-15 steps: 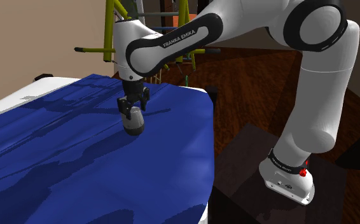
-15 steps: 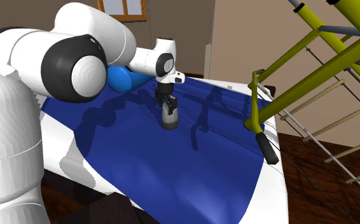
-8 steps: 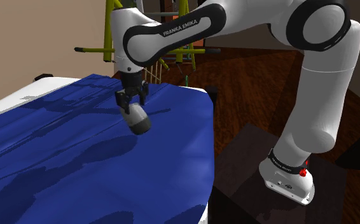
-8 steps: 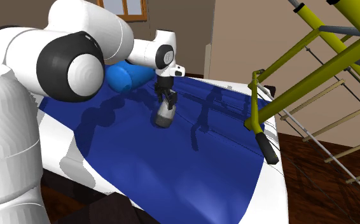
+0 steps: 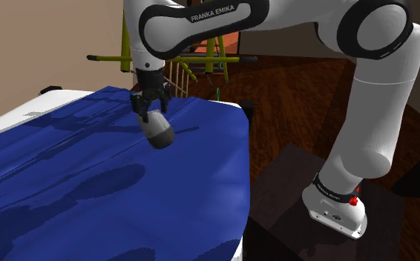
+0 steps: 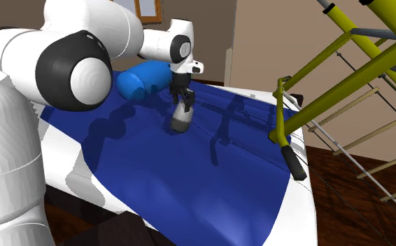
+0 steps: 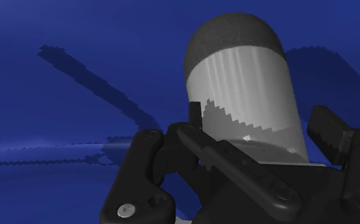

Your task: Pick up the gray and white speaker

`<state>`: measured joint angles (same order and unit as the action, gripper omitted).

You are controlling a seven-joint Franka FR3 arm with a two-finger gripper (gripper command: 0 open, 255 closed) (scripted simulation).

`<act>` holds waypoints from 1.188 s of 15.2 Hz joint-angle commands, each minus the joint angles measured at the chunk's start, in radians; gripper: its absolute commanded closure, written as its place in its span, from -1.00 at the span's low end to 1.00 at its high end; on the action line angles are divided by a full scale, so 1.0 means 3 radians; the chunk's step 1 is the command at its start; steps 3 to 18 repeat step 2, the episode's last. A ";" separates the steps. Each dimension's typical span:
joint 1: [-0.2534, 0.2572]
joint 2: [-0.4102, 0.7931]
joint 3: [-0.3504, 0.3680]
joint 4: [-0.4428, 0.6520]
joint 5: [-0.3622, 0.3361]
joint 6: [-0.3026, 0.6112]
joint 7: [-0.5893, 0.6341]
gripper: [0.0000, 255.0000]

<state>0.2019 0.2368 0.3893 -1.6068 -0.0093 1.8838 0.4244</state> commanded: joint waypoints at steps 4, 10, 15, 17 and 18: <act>0.0001 -0.0005 0.0001 0.0048 0.0001 -0.0050 0.0002 1.00; 0.0001 -0.0005 0.0001 0.0048 0.0001 -0.0050 0.0002 1.00; 0.0001 -0.0005 0.0001 0.0048 0.0001 -0.0050 0.0002 1.00; 0.0001 -0.0005 0.0001 0.0048 0.0001 -0.0050 0.0002 1.00; 0.0001 -0.0005 0.0001 0.0048 0.0001 -0.0050 0.0002 1.00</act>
